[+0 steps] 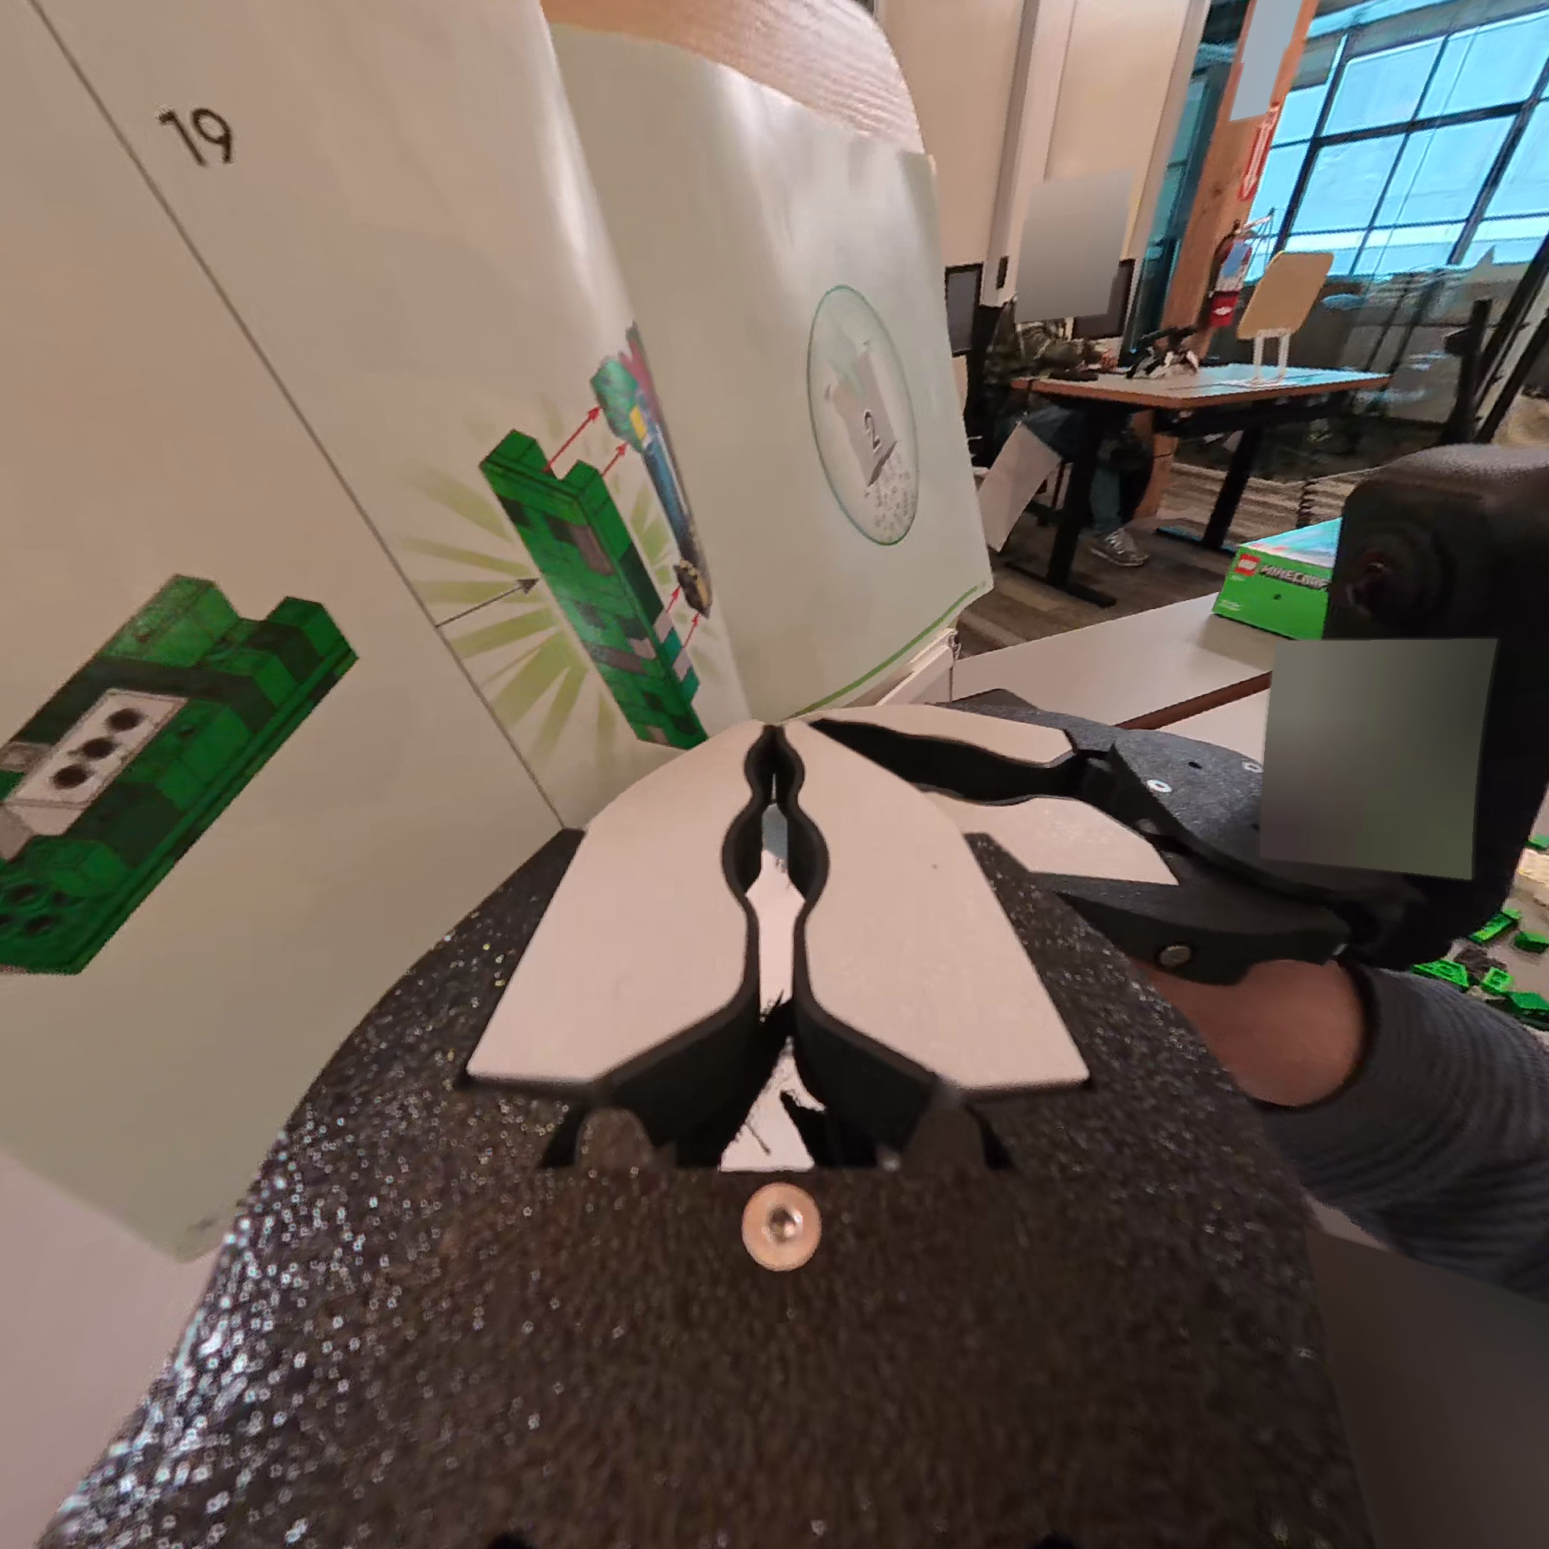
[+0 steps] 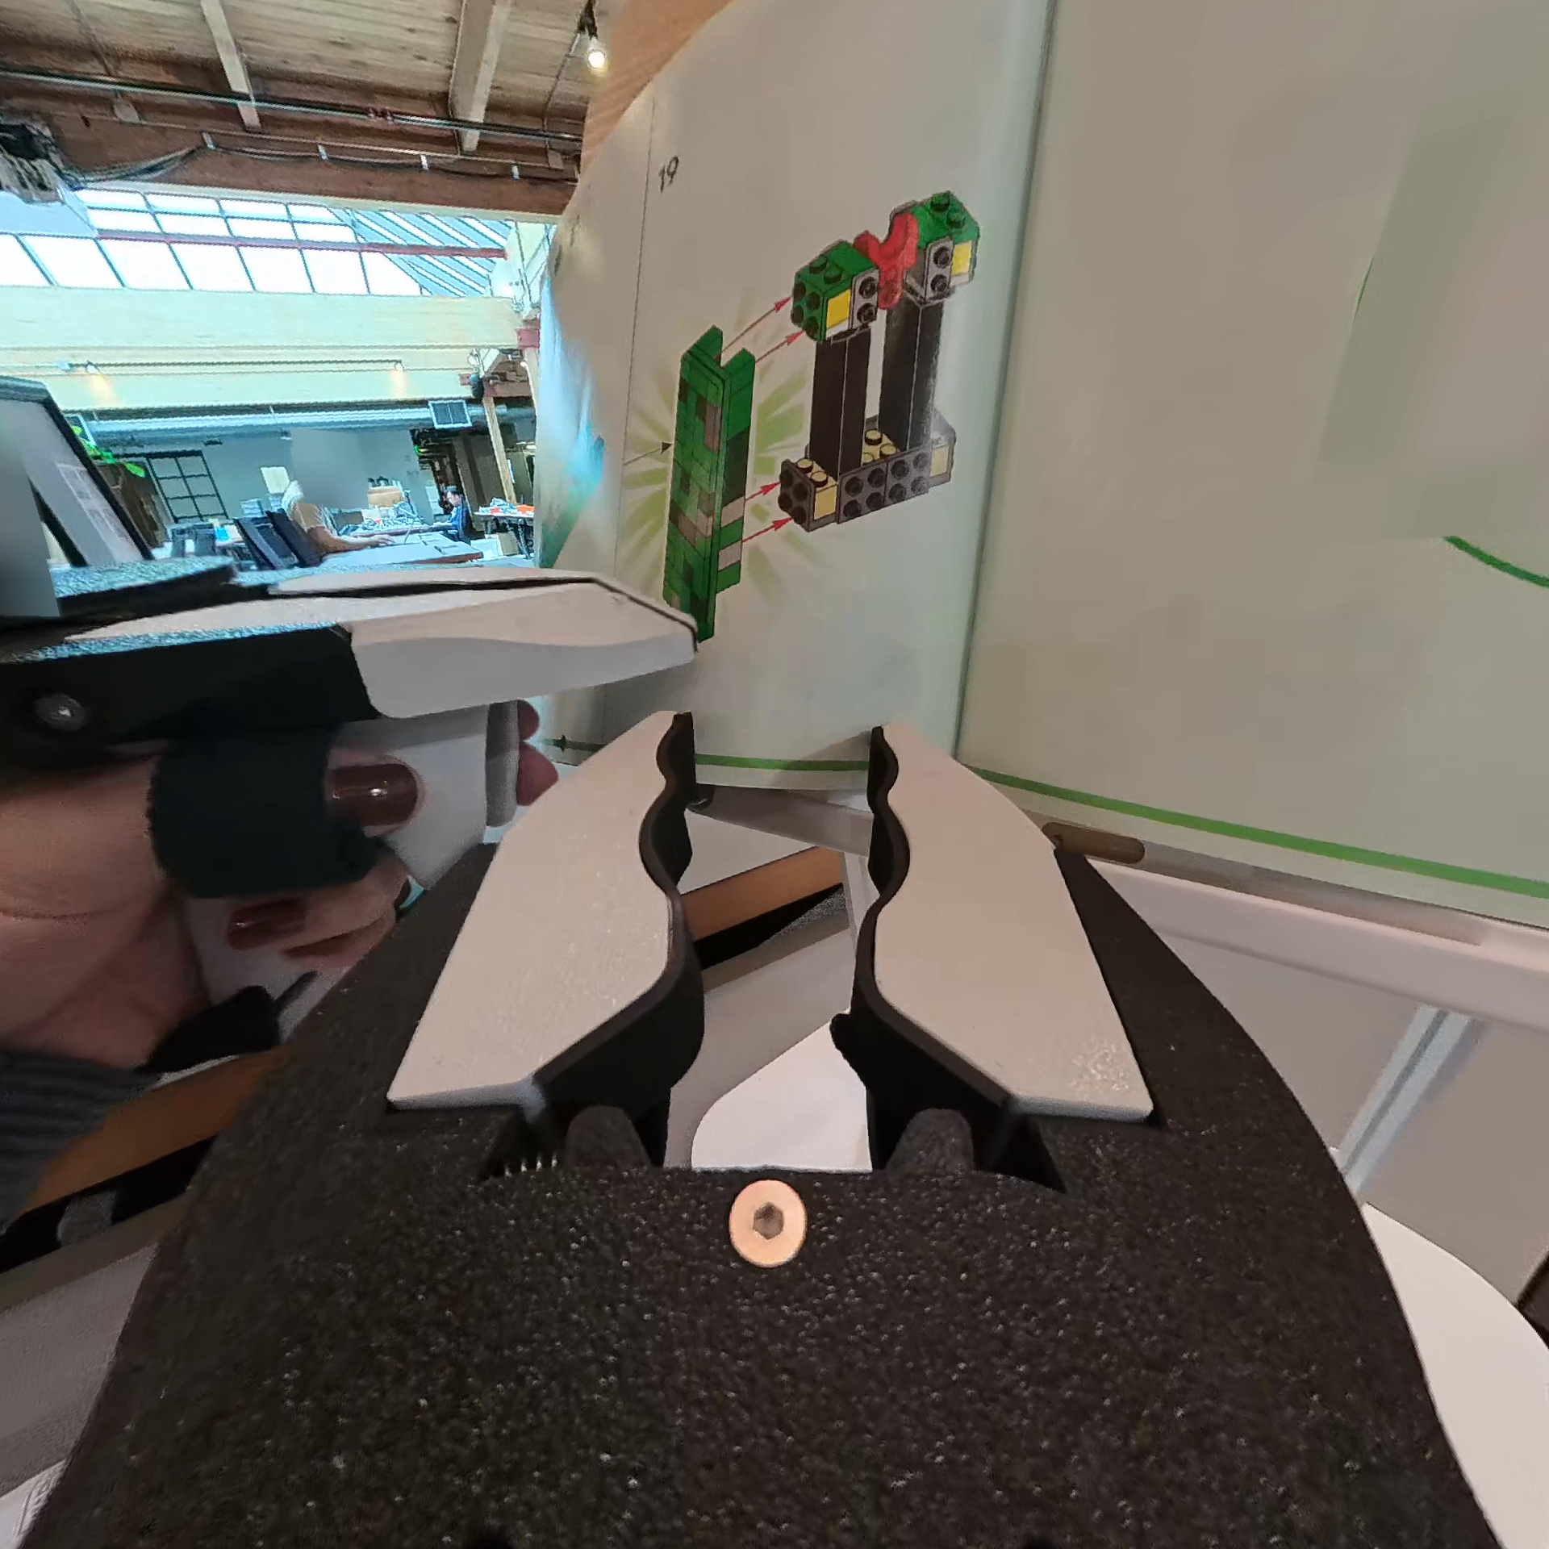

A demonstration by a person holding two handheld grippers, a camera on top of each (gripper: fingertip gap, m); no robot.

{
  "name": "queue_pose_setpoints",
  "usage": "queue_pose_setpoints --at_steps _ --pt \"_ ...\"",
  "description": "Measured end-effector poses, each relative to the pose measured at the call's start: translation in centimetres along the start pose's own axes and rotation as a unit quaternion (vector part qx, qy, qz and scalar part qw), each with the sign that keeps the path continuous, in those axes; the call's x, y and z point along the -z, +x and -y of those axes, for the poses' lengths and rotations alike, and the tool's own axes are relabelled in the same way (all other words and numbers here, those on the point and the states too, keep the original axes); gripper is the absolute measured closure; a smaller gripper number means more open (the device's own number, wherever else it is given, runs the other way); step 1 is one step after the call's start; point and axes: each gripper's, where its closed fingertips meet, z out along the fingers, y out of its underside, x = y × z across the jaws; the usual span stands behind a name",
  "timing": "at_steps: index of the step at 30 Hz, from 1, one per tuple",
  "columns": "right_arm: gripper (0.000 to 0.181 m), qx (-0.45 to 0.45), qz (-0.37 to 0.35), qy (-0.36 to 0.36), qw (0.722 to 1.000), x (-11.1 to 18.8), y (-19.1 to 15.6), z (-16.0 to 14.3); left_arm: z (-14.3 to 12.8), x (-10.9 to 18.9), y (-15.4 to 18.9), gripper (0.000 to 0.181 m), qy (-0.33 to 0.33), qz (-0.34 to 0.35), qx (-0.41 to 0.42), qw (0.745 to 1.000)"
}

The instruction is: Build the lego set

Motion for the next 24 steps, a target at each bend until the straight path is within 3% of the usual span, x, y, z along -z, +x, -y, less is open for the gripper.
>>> queue_pose_setpoints --at_steps 11,20,24 --pt "0.135 0.038 0.002 0.0 0.999 0.8 0.6 -0.2 -0.7 -1.5 -0.6 0.181 0.001 0.052 -0.034 0.998" --pt "0.147 -0.006 -0.131 -0.002 0.991 4.8 8.2 0.5 -1.1 -1.8 -1.1 0.181 0.0 0.078 -0.044 0.996" --pt "0.152 -0.144 -0.175 0.061 0.972 7.7 11.8 1.0 -1.2 -1.9 -1.2 0.181 0.004 0.081 -0.041 0.996"
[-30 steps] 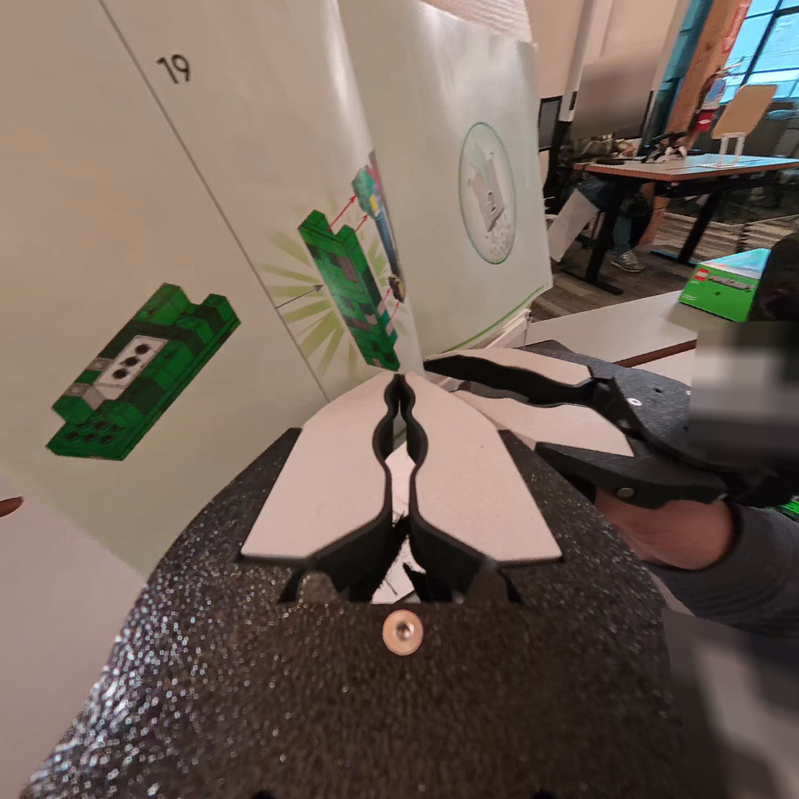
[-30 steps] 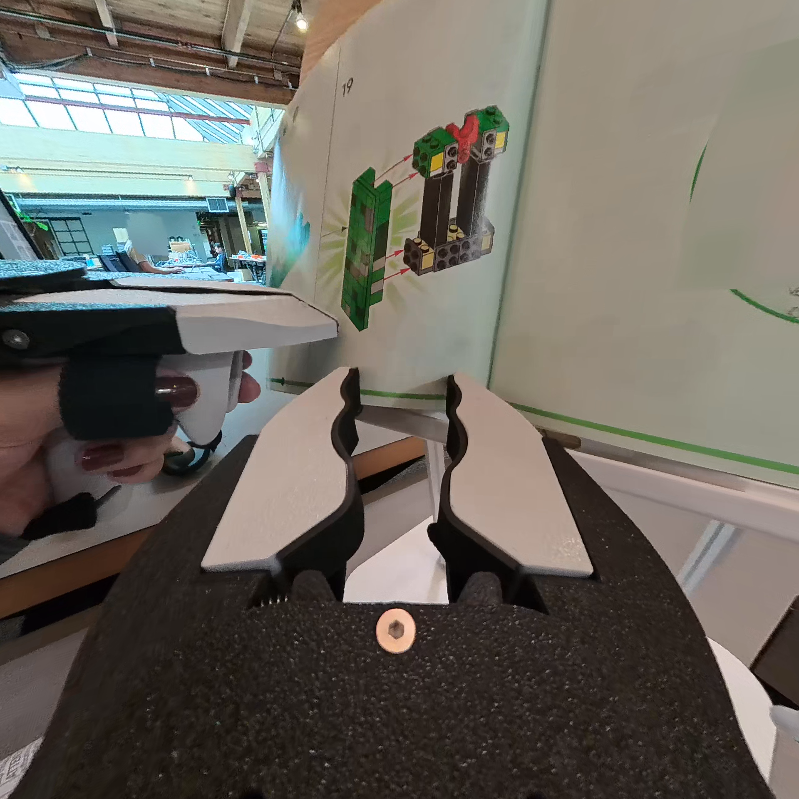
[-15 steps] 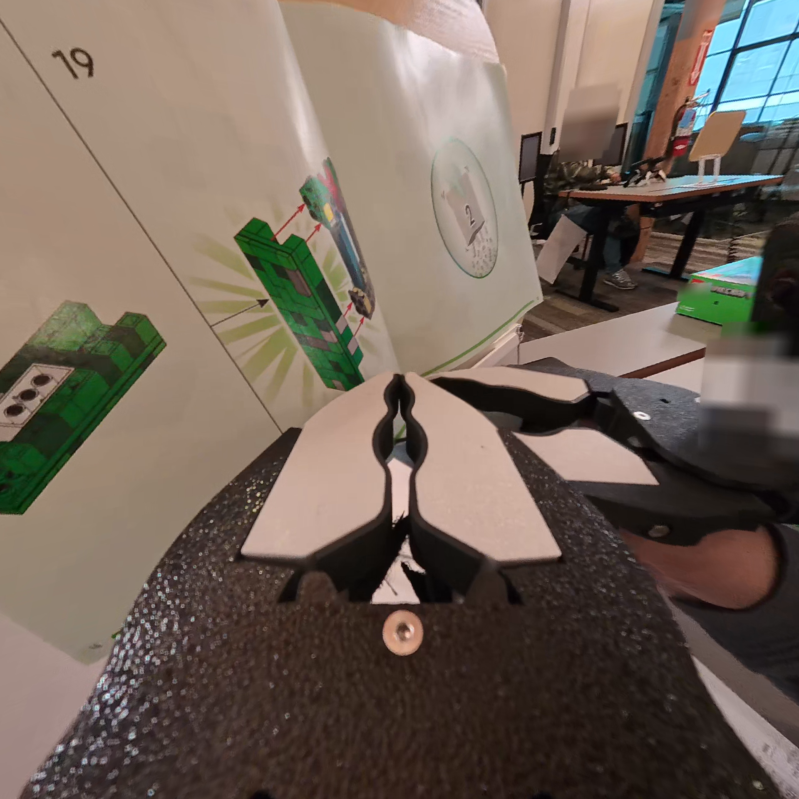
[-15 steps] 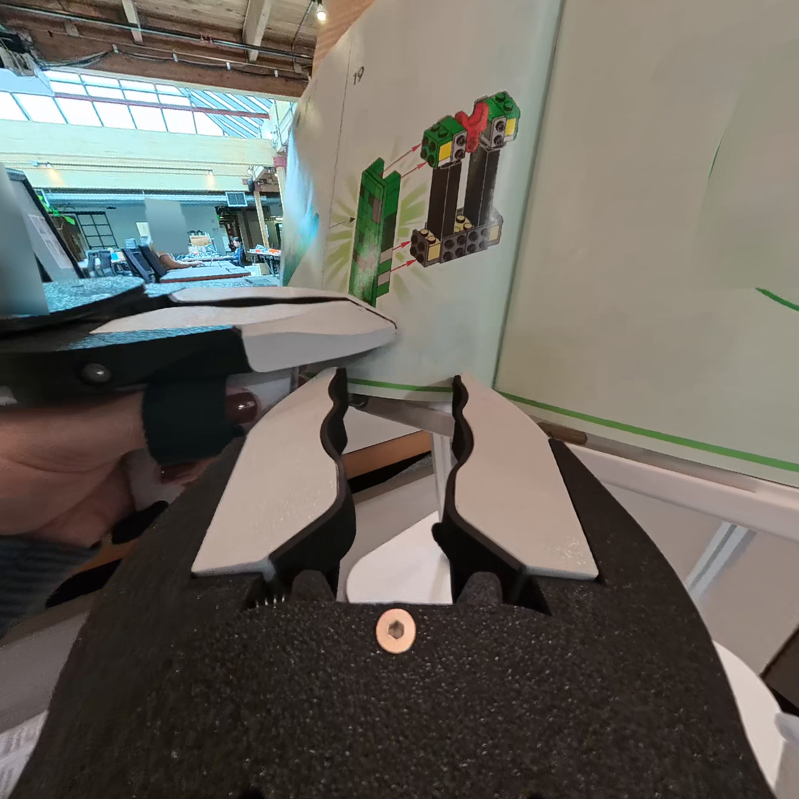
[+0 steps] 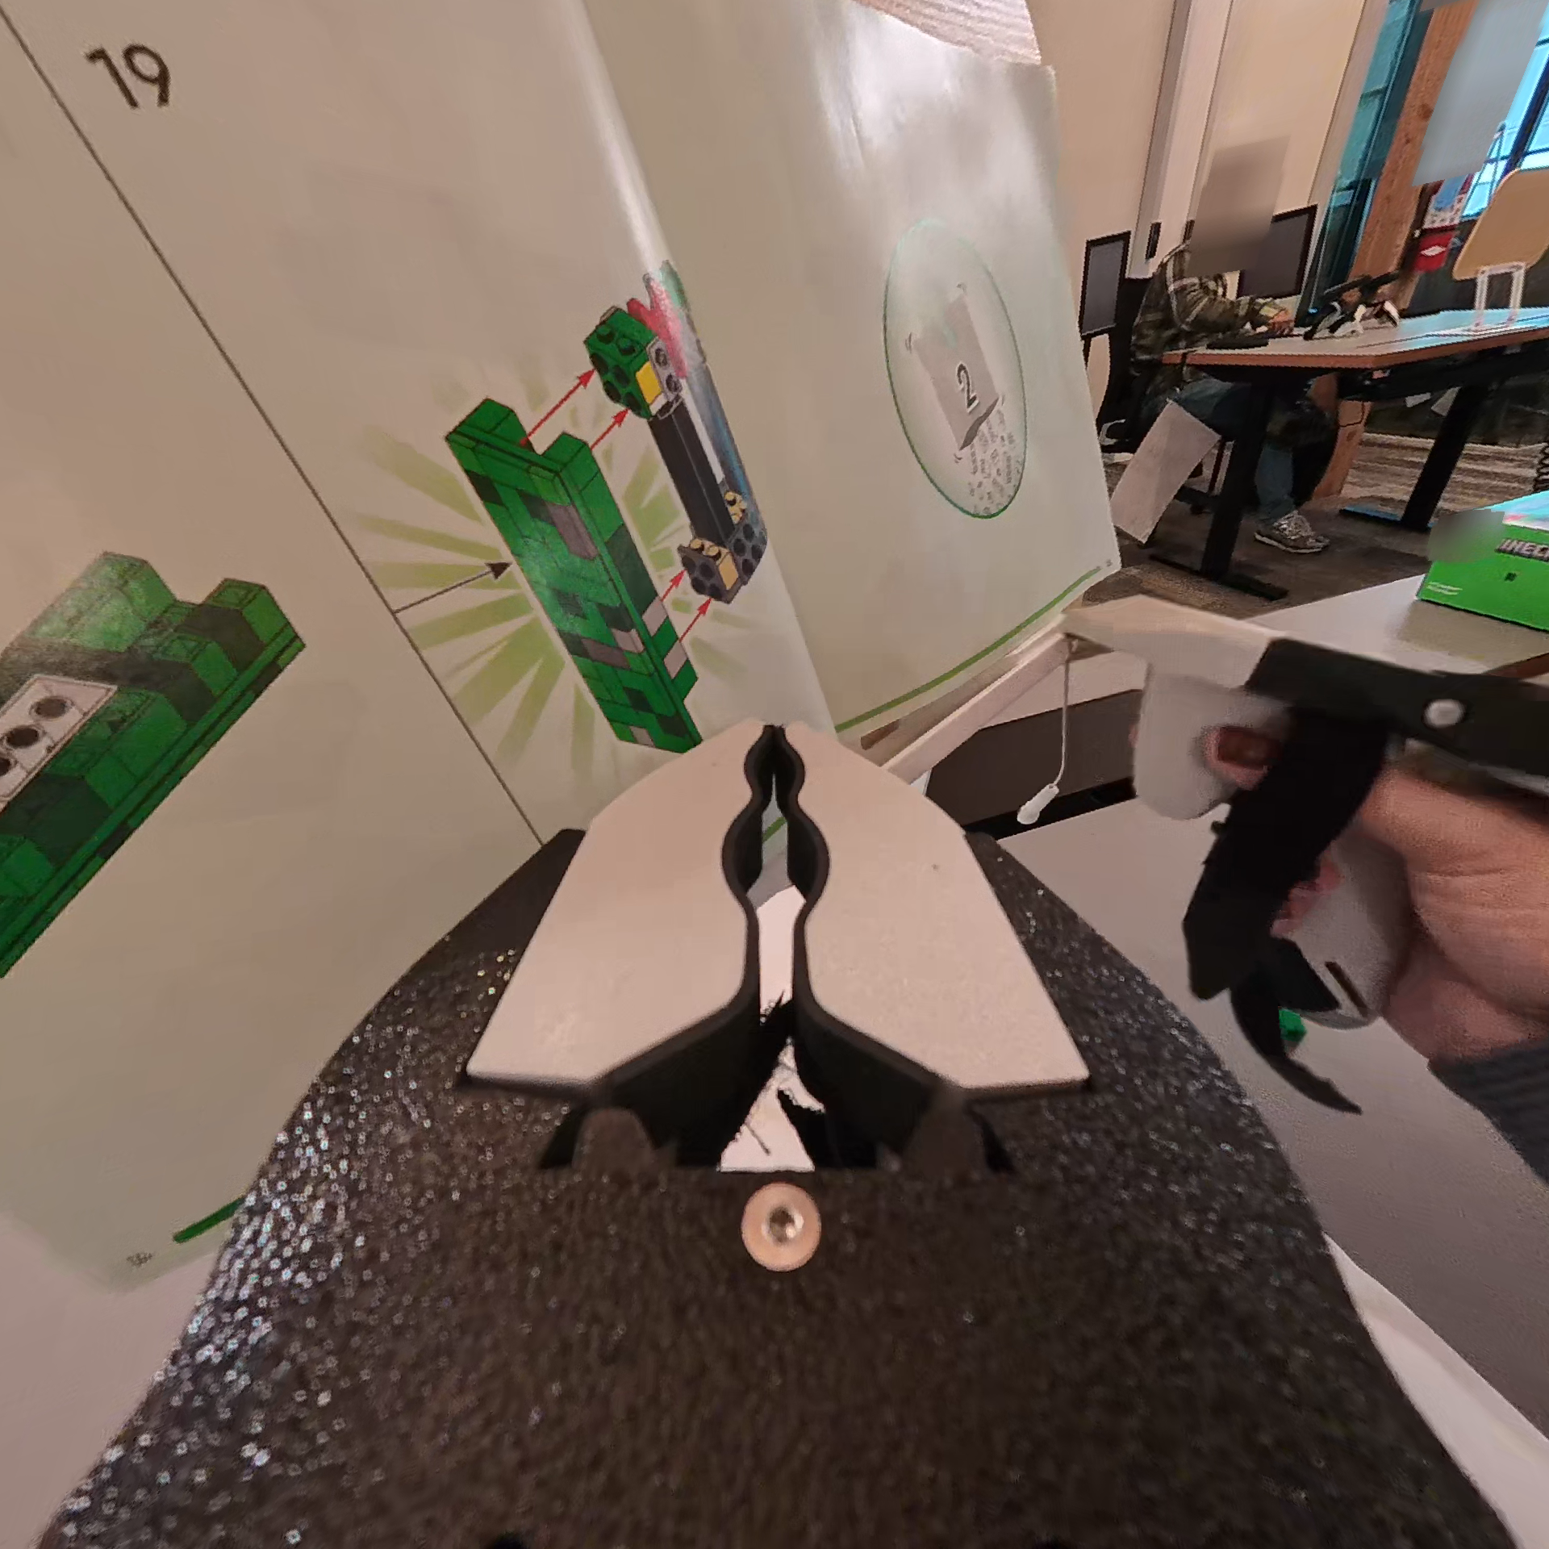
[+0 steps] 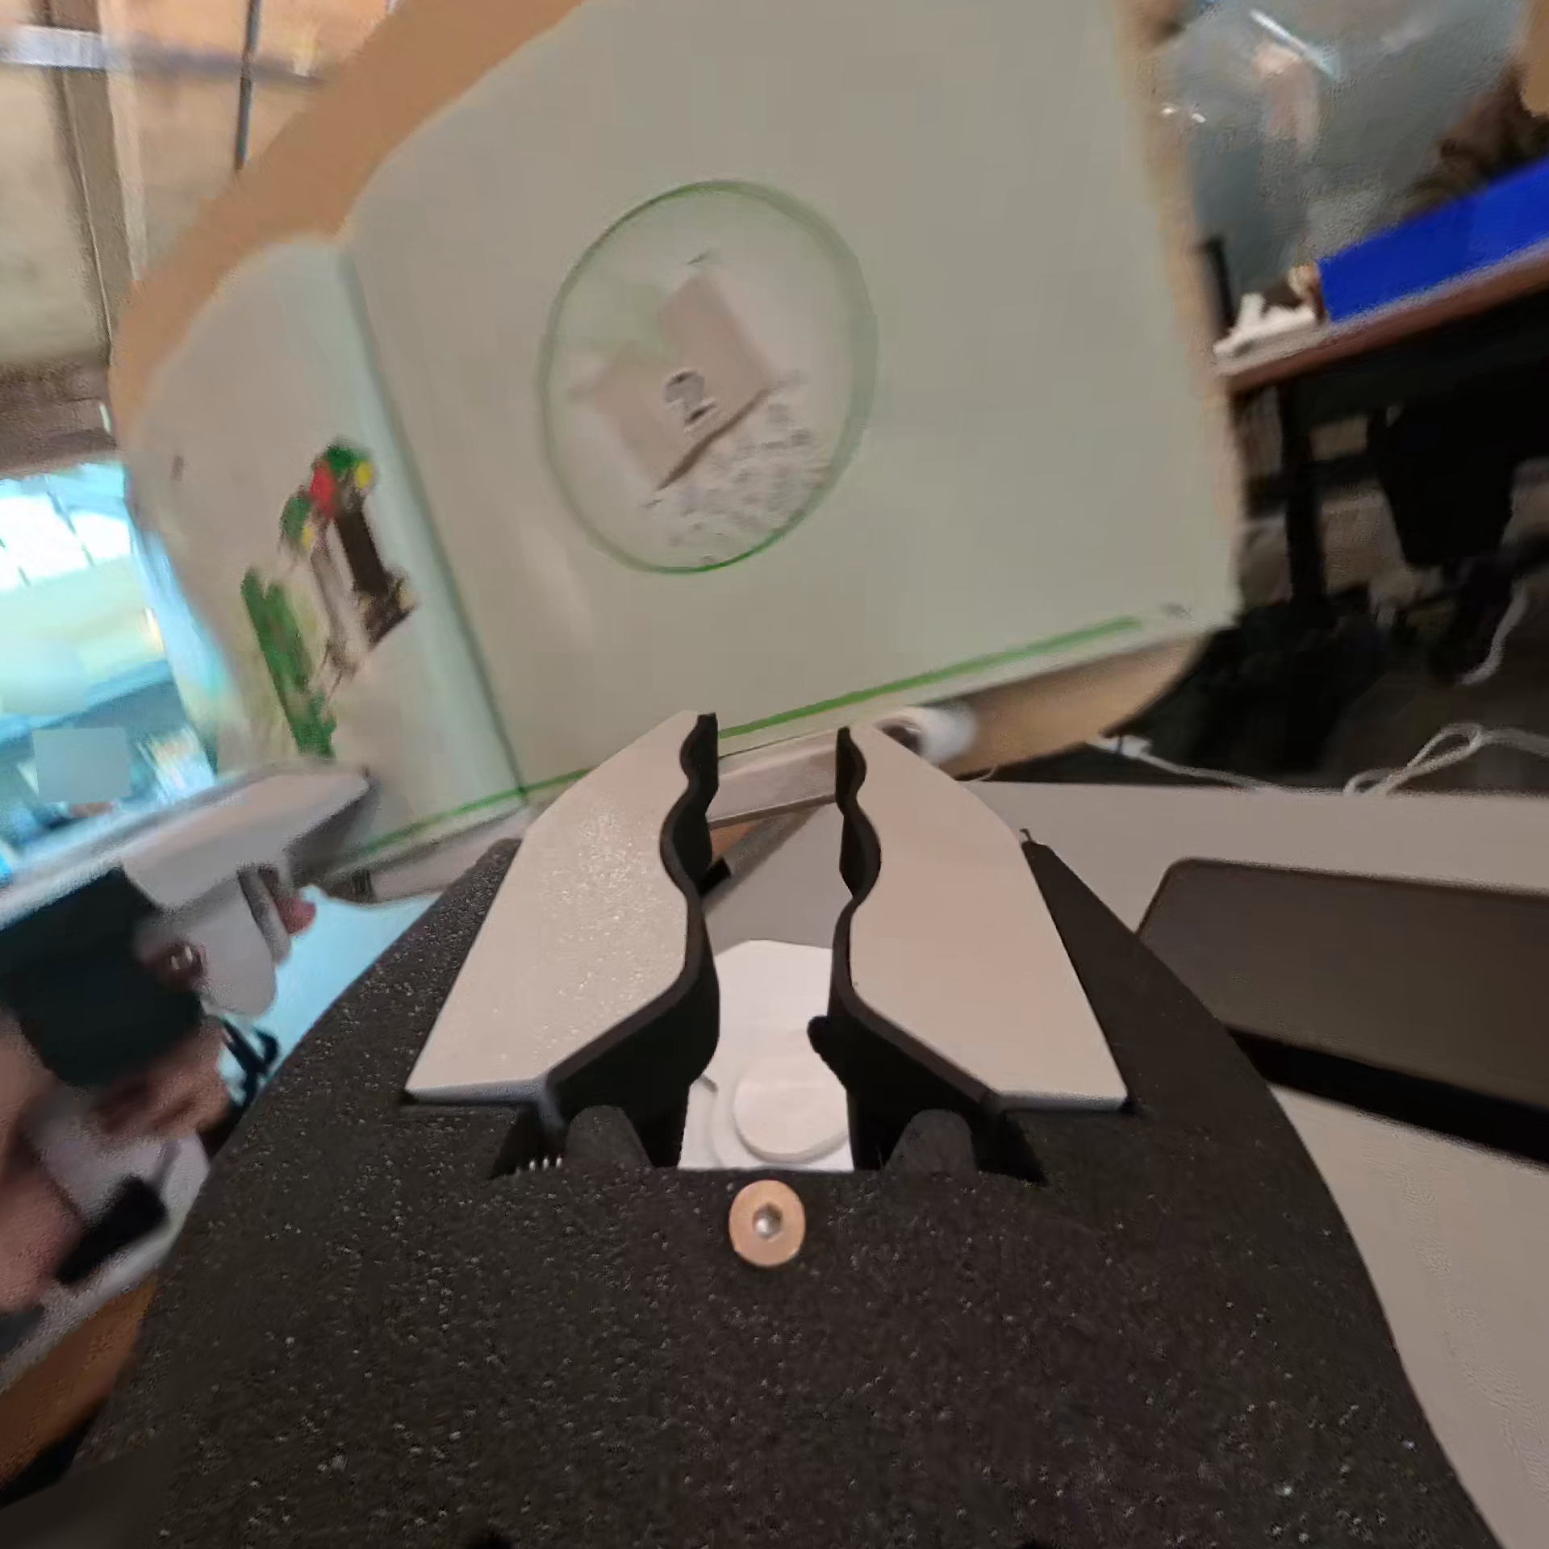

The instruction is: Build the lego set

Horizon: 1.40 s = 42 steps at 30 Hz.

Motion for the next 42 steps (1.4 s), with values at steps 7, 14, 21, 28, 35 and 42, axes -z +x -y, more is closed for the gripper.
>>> queue_pose_setpoints --at_steps 7,14,21,28,35,42 --pt "0.155 -0.234 -0.025 0.035 0.971 1.2 4.8 -1.2 -0.2 -0.3 -0.4 0.181 -0.007 0.024 -0.011 1.0" --pt "0.151 -0.403 0.006 0.089 0.911 1.6 5.7 -1.8 -0.4 -0.5 -0.4 0.181 -0.012 0.034 -0.023 0.999" --pt "0.15 -0.52 0.038 0.169 0.837 2.6 1.4 -0.8 -0.4 -0.7 -0.6 0.181 -0.014 0.039 -0.019 0.999" --pt "0.143 -0.621 0.054 0.181 0.761 1.1 1.1 -3.2 -0.3 -0.6 -0.5 0.181 -0.013 0.034 -0.018 0.999" --pt "0.139 -0.646 0.075 0.223 0.726 0.4 3.3 -1.7 -0.4 -0.7 -0.5 0.181 -0.012 0.036 -0.021 0.999" --pt "0.174 -0.66 0.1 0.279 0.691 0.8 6.0 -0.6 -0.4 -0.7 -0.6 0.181 -0.011 0.037 -0.022 0.999"
